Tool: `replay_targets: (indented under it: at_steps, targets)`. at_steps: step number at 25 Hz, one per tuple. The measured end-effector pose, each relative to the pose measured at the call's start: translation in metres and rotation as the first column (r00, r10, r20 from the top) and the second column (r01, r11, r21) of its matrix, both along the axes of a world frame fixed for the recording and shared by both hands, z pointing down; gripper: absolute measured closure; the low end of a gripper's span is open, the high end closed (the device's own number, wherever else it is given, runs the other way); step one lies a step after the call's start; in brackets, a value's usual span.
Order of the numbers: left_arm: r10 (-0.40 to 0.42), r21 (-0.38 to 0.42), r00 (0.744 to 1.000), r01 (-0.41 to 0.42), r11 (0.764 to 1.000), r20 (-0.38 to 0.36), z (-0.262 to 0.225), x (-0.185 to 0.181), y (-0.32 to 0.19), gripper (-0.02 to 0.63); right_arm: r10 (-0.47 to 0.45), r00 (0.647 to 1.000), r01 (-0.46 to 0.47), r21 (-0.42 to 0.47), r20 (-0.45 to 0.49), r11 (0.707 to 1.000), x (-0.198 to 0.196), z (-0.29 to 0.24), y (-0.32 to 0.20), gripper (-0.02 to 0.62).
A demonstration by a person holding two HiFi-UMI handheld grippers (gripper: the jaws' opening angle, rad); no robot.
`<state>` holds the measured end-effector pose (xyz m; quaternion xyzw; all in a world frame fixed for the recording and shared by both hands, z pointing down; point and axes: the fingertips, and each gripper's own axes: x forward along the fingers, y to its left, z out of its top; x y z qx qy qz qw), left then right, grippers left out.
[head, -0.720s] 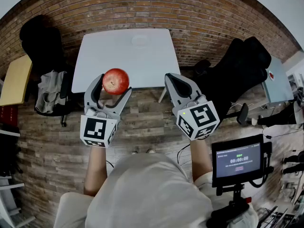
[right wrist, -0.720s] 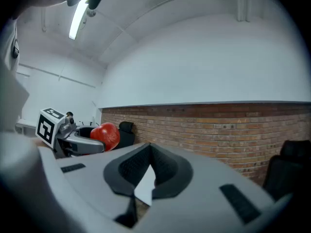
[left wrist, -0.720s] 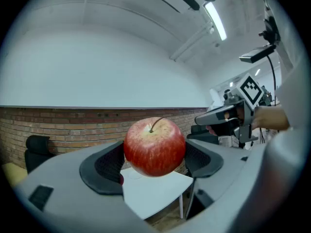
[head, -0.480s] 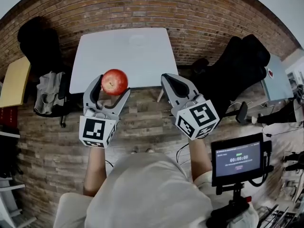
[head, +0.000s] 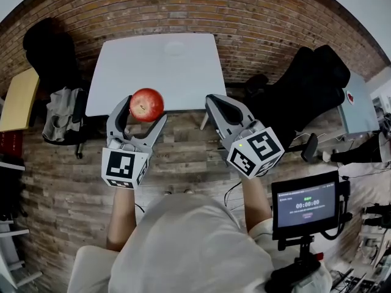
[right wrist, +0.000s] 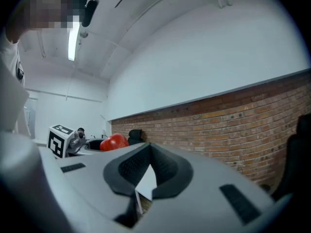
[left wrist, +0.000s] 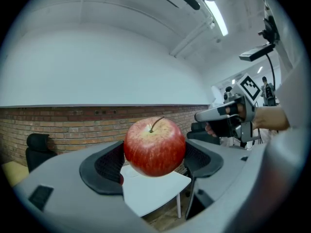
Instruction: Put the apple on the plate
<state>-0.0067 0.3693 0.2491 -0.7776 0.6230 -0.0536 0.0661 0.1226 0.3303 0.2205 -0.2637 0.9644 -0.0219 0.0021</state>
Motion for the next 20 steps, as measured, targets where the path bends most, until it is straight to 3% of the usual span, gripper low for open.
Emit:
replay_targets:
  at_steps: [8,20]
  targets:
    - [-0.031,-0.029,1.000,0.031,0.999,0.001,-0.004,0.037,-0.016,0.216,-0.056,0.998,0.057,-0.068,0.008,0.996,0.034,-0.001,-0.023,0.592]
    - [-0.042,-0.038,0.999,0.042,0.998,0.006,0.000,0.049,-0.030,0.216,-0.085,0.996,0.088,-0.126,0.029,0.988,0.045,0.010,-0.038,0.592]
